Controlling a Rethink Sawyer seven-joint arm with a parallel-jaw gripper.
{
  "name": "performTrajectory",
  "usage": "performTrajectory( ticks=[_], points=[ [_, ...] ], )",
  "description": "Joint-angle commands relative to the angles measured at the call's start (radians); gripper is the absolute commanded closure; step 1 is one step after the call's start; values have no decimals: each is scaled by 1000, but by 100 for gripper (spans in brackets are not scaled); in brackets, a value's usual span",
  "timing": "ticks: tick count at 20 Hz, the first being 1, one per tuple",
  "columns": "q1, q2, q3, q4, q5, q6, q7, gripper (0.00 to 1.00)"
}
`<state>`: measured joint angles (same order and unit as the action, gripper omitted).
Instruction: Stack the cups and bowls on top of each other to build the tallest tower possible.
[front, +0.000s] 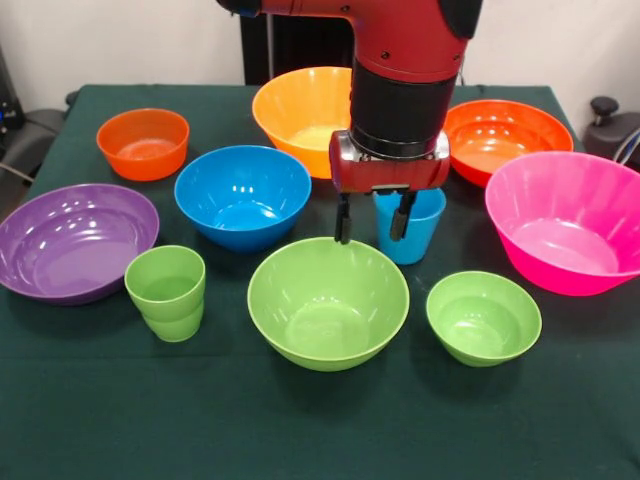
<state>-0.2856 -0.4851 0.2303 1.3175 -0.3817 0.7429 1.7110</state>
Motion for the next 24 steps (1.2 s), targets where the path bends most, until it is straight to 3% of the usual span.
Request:
performTrajectory(
  ticks=[1,11,24],
  points=[
    [-30,0,129,-101,-88,163,-376,0],
    [-41,-33,140,-124,-83,250,-395,0],
    [-94,98,199,-353,-143,338,-588,0]
  ],
)
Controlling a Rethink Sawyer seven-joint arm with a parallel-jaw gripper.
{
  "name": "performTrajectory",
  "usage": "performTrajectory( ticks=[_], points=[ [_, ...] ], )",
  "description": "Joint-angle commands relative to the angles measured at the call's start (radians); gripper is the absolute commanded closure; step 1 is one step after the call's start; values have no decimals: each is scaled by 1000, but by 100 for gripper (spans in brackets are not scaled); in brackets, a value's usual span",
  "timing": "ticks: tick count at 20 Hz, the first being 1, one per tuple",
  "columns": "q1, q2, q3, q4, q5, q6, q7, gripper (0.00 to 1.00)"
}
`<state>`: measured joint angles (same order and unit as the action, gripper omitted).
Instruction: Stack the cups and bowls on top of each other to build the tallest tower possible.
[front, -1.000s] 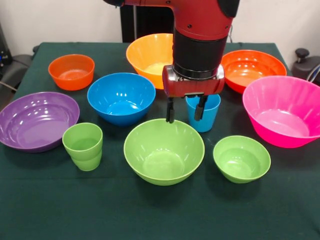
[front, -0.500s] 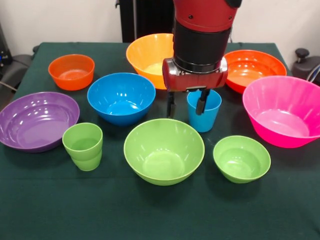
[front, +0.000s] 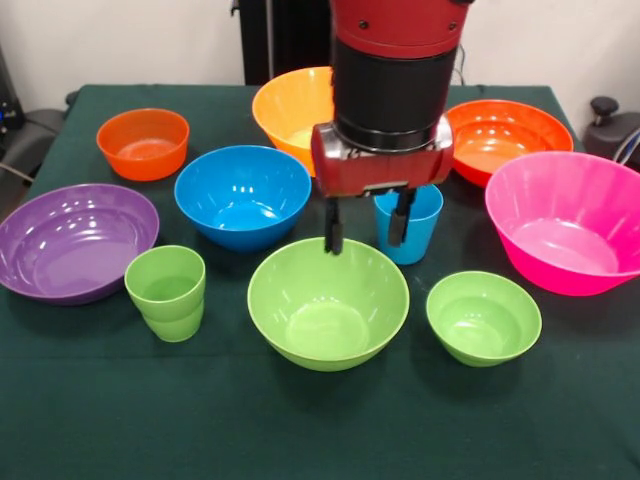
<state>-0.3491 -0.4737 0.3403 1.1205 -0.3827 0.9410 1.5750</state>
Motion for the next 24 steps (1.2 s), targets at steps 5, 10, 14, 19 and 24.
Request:
performTrajectory(
  ticks=[5,10,14,19,24],
  points=[
    [-33,124,90,-206,-142,139,-492,0],
    [-42,133,90,-239,-147,152,-532,0],
    [-58,150,94,-270,-153,166,-575,0],
    [-69,149,85,-239,-154,136,-577,0],
    [-80,119,70,-200,-152,126,-570,0]
  ],
)
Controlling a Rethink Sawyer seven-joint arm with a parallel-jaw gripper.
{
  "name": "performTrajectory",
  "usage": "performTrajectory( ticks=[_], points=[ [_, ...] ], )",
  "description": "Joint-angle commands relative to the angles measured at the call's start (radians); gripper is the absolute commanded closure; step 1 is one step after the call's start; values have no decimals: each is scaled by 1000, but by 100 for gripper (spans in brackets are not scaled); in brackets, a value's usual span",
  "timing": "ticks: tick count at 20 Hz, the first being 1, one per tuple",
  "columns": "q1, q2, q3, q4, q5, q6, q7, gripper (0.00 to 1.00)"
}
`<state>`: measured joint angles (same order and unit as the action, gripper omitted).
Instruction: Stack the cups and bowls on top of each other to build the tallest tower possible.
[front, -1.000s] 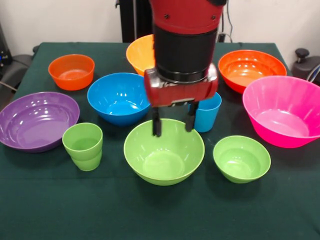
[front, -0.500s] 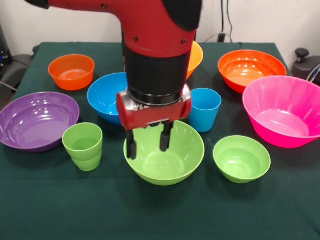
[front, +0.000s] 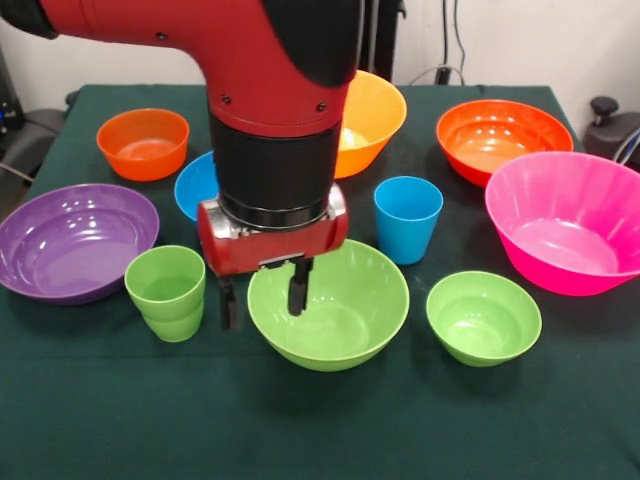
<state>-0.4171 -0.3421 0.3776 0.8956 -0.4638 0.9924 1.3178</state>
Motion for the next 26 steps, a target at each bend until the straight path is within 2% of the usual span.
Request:
performTrajectory(
  ticks=[1,10,15,20,26],
  points=[
    [-17,-21,31,31,-71,77,-315,0],
    [-61,-123,5,150,-64,75,-315,0],
    [-65,-179,-14,205,-78,88,-296,0],
    [-94,-204,-15,296,-87,48,-273,0],
    [-131,-196,-7,370,-111,-22,-251,0]
  ],
)
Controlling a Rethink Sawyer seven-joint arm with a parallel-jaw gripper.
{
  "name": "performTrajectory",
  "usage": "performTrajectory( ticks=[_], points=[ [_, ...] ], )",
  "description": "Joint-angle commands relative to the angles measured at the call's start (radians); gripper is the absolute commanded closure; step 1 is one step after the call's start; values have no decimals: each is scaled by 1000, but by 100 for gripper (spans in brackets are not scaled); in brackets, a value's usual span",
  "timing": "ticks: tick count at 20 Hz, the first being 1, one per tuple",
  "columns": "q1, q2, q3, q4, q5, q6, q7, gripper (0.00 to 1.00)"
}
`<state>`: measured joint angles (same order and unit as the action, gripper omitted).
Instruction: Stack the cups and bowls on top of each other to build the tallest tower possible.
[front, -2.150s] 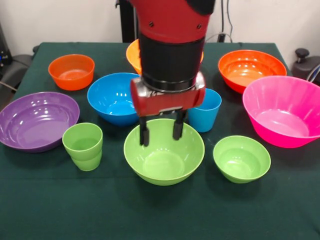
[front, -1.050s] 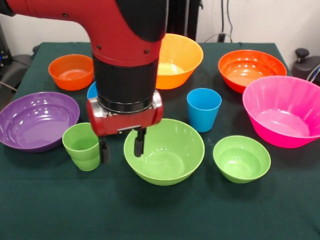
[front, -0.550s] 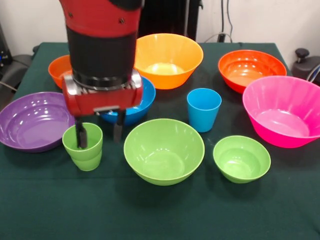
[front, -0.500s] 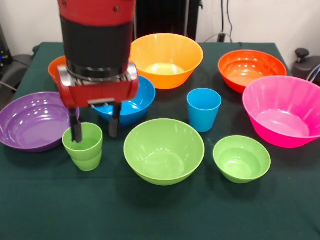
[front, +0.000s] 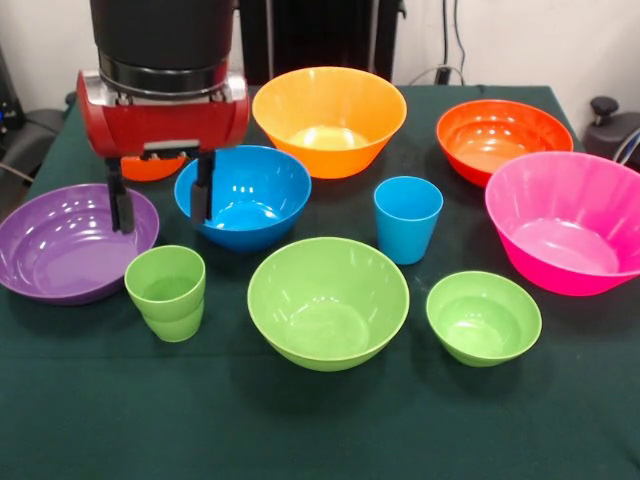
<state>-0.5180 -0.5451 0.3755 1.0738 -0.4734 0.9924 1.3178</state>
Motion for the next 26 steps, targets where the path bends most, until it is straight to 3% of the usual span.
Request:
performTrajectory(
  ticks=[1,10,26],
  points=[
    [-34,10,-2,197,-103,-27,-247,0],
    [-69,58,25,257,-123,-111,-198,0],
    [-69,108,61,222,-144,-175,-172,0]
  ],
)
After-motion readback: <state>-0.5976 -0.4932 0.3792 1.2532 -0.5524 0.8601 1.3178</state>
